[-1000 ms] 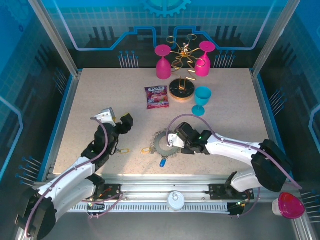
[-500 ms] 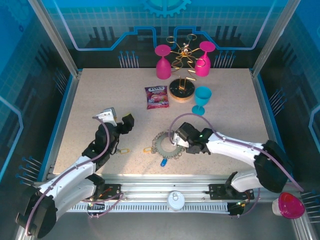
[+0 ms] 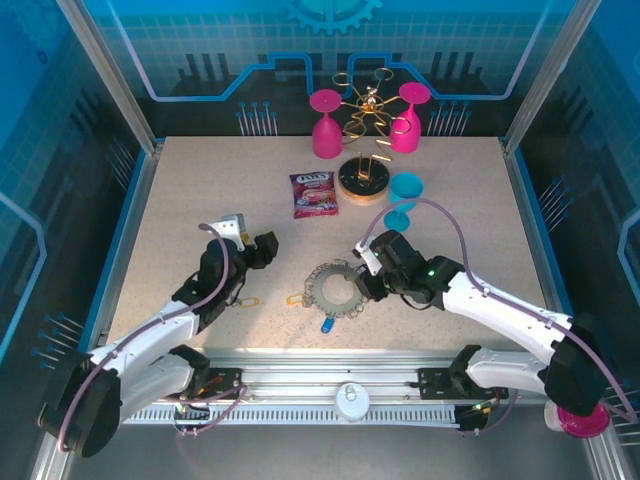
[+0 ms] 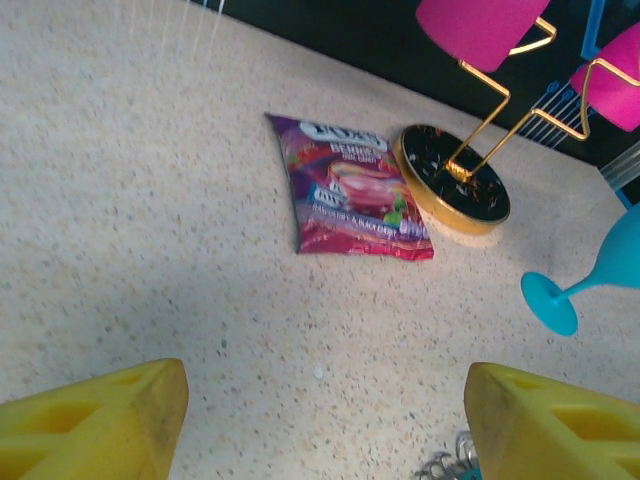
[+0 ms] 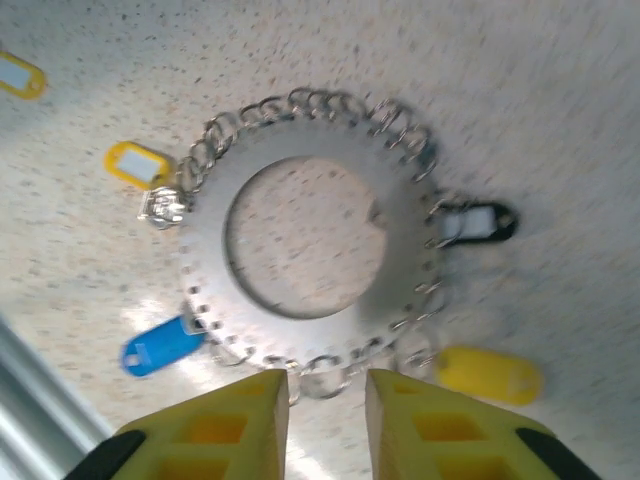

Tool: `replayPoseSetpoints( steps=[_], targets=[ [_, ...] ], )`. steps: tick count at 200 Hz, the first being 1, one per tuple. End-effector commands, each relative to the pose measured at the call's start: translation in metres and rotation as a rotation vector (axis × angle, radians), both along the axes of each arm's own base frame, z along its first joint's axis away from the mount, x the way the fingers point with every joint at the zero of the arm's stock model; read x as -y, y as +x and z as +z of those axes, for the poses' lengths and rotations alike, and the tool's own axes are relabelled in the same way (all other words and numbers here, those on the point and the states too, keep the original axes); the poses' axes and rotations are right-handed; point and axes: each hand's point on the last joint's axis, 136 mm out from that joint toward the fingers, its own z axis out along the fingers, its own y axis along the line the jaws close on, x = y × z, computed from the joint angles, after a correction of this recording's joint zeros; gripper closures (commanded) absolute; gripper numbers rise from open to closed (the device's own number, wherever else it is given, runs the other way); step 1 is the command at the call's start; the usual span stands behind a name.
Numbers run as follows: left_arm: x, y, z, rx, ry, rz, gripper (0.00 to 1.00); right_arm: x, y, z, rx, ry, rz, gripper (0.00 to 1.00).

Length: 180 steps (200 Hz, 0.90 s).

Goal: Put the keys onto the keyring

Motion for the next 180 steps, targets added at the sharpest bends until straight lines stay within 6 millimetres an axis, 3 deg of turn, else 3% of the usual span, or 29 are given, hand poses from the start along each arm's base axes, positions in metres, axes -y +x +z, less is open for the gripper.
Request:
replayPoseSetpoints(
  steps=[1, 35, 67, 124, 180],
  targets=[
    [0.028, 0.001, 0.012, 0.0, -0.093, -0.048, 0.27, -0.011, -0.029, -0.017, -0.268, 0.106, -0.105, 0.76],
    [0.068, -0.009, -0.018, -0.128, -0.2, -0.092, 0.31, -0.02, -0.032, -0.043, -0.363, 0.124, -0.143, 0.81],
    [0.09, -0.023, -0.047, -0.283, -0.295, -0.055, 0.36, -0.02, -0.028, -0.062, -0.378, 0.053, -0.146, 0.78],
    [0.113, -0.038, -0.067, -0.388, -0.279, -0.057, 0.41, -0.026, -0.022, -0.08, -0.393, 0.023, -0.131, 0.77],
    [0.116, -0.043, -0.074, -0.41, -0.28, -0.044, 0.41, -0.023, -0.024, -0.092, -0.405, -0.021, -0.126, 0.77]
  ],
)
